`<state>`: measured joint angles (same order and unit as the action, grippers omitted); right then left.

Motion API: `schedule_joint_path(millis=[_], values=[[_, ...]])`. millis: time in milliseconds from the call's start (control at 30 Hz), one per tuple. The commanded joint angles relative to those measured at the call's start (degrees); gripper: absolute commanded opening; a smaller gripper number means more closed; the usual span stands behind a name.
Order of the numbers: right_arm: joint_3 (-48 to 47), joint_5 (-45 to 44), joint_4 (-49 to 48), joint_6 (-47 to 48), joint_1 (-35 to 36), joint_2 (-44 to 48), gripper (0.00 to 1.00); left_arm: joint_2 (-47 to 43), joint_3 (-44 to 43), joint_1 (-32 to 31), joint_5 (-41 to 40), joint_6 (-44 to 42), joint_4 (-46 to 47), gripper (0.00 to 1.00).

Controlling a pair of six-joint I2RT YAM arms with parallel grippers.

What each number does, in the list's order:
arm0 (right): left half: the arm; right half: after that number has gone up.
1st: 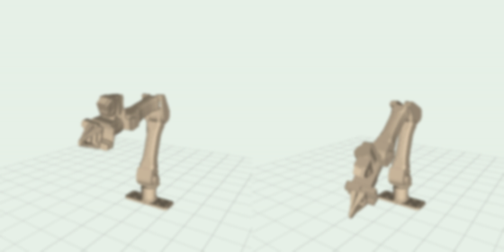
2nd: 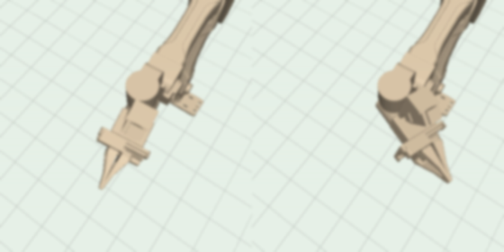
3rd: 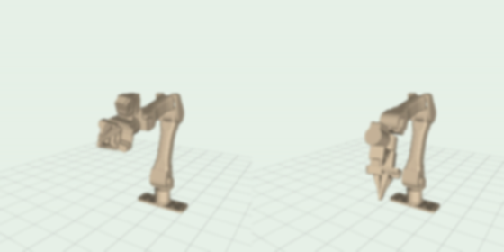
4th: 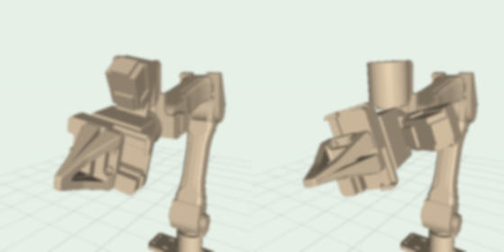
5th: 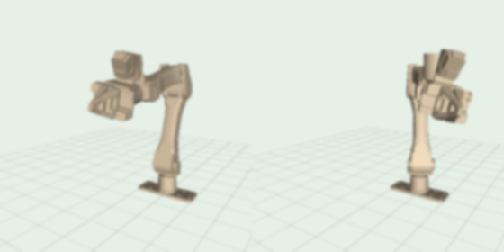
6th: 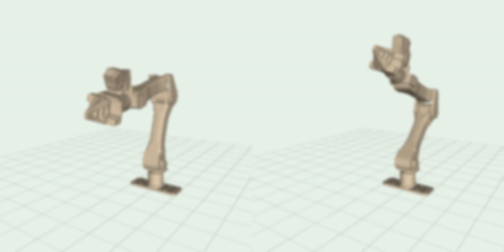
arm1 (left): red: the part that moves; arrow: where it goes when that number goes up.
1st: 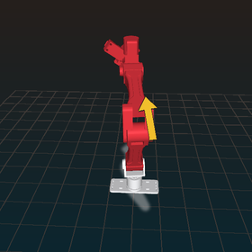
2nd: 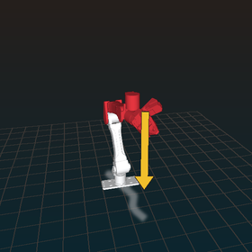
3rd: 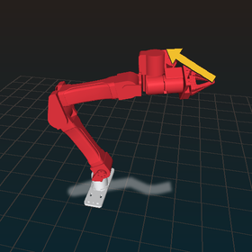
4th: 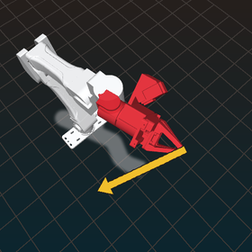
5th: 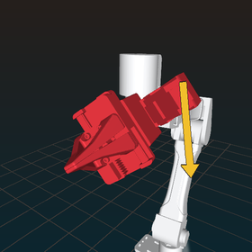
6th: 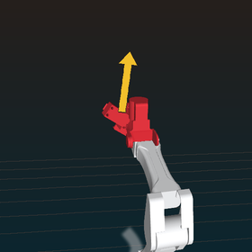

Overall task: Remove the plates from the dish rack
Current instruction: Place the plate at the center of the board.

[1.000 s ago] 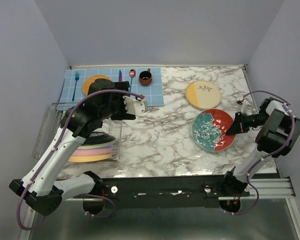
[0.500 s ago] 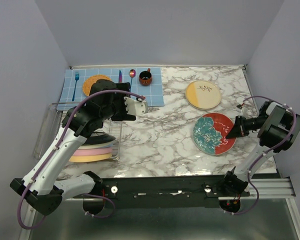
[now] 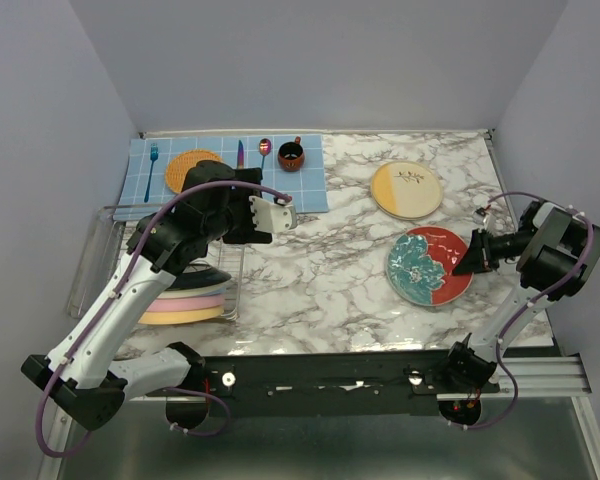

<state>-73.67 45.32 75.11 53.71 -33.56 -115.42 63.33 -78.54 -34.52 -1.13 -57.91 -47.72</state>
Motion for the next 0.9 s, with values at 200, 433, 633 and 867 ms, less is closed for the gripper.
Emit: schedule_joint_path(millis=[200, 433, 633, 867], values=[[-2.80, -2.51, -3.48, -2.56, -0.80, 0.54, 0.45, -1.46, 1.37, -0.28, -0.63, -0.45, 0.18, 0.99], [-2.01, -4.36, -4.88, -3.79, -0.80, 2.82, 0.55, -1.89, 1.46, -0.28, -0.81, -0.71, 0.00, 0.99], [-1.30, -6.38, -5.59, -4.67, -0.80, 5.72, 0.56, -2.51, 2.43, -0.28, -0.98, -0.80, 0.09, 0.99], [1.86, -9.28, -7.35, -5.11, -0.80, 9.77, 0.57, -2.95, 3.48, -0.37, -1.07, -1.24, 0.09, 0.99]])
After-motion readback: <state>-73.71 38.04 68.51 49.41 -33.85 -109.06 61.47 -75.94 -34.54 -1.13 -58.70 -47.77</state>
